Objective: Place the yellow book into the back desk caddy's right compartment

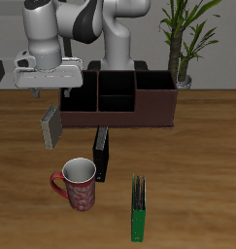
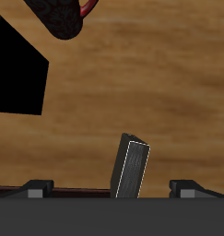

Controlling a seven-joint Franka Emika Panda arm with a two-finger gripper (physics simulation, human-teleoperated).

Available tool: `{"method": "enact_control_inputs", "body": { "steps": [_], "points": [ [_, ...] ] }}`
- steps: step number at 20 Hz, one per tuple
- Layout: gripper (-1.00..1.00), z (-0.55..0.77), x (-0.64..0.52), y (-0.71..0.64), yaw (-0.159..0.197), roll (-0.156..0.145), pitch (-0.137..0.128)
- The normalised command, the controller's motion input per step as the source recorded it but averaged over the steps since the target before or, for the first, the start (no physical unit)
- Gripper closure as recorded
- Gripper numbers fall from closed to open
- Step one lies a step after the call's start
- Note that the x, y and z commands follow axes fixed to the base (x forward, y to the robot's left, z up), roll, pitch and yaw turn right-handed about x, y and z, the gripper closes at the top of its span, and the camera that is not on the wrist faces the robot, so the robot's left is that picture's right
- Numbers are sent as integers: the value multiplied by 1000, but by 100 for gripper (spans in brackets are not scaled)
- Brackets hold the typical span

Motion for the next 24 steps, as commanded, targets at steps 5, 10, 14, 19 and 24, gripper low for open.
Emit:
{"method": "enact_control_inputs", "body": {
  "steps": [5,10,14,19,24],
  "points": [
    [-100,-219,-81,-193,-63,-46,-2],
    [-100,-105,-28,-173,-20,-19,-21],
    [-100,-107,51,-53,-37,-19,2],
    [-100,-158,42,-1,-36,-5,18],
    [-100,-241,75,67,-8,1,37]
  ]
}}
